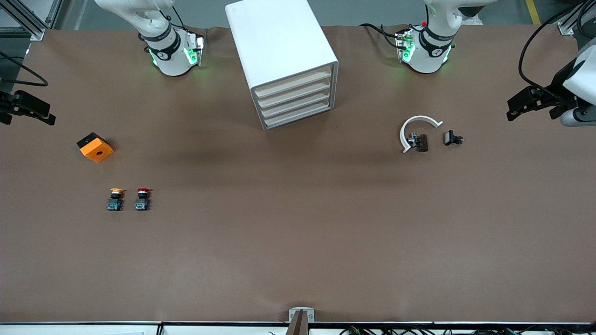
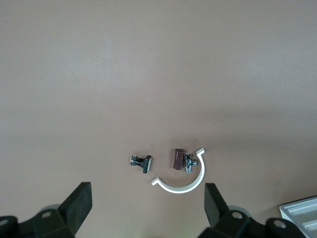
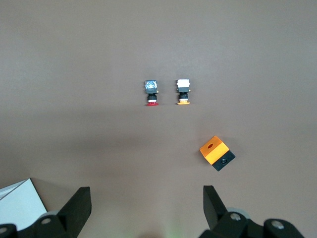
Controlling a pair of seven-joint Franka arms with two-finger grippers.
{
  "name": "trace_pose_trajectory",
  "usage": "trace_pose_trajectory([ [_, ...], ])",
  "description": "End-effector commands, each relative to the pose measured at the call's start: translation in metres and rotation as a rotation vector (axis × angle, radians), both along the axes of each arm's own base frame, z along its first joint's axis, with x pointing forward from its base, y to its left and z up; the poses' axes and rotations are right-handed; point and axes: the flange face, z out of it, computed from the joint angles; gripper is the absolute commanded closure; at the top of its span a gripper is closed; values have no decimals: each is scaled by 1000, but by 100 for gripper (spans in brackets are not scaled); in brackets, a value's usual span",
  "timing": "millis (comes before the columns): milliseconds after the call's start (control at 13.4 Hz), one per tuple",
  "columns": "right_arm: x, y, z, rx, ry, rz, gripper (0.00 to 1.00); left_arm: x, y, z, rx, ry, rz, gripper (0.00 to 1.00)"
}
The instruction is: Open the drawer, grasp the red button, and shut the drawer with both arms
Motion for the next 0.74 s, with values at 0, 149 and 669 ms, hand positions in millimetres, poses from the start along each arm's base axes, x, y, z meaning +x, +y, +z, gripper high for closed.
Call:
trace_pose_trajectory([
  [0,0,1,3,15,-6,6,0,2,0,15,-14,-24,-6,0],
  [149,1,2,3,17,-8,10,0,2,-2,17,-14,-27,-9,0],
  [669,0,-1,3,15,-6,6,0,-1,-3,23,-14,-23,-6,0],
])
